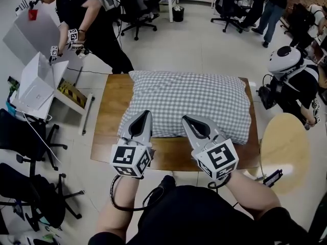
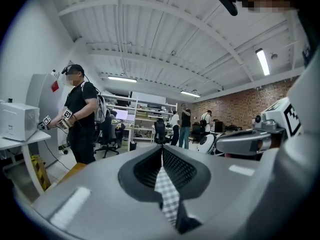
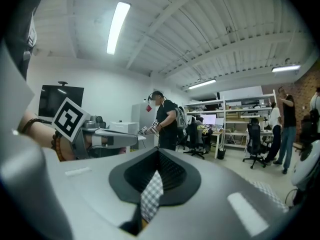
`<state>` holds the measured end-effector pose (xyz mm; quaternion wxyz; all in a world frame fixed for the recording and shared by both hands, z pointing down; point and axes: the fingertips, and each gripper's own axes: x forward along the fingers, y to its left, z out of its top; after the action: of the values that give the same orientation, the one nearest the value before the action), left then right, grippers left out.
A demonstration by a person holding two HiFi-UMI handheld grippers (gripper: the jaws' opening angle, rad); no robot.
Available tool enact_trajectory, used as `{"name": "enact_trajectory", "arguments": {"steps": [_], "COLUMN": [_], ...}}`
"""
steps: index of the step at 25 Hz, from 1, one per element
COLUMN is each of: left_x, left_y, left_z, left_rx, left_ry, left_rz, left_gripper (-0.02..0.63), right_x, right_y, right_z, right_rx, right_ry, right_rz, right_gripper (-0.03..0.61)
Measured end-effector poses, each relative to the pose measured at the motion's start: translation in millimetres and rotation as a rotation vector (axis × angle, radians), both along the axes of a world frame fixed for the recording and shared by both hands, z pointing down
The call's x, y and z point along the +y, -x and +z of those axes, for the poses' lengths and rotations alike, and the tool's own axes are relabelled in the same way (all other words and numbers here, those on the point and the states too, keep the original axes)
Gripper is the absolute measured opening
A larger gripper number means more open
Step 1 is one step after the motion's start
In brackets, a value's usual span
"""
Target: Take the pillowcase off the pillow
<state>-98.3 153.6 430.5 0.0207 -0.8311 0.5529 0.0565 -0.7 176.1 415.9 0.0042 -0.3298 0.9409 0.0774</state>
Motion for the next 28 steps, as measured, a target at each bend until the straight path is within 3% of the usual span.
{"name": "enact_trajectory", "arguments": {"steps": [7,14,21,28], "left_x": [-114,-196,-267,-322], "left_y": [95,168,241,266], "left_z": [-49,-24,18,70], "left_rx": [0.068,0.117,0.23,0.316], "left_ry": [0.108,0.224,0.367,0.515], "left_rz": [-0.014,-0.02,0.019,0.128], "left_gripper": [0.083,0.175,0.244,0.312], "right_x": [-107,-178,-240,-290], "right_y": [68,116,176,212], "right_z": [-68,-77,-76,-64], "right_rx": [0.034,0.061,0.102,0.127], "right_ry": [0.062,0.102,0.156,0.199], "right_rz": [0.024,0.041,0.059,0.084], "right_gripper": [0.002,0.002,0.002,0.002]}}
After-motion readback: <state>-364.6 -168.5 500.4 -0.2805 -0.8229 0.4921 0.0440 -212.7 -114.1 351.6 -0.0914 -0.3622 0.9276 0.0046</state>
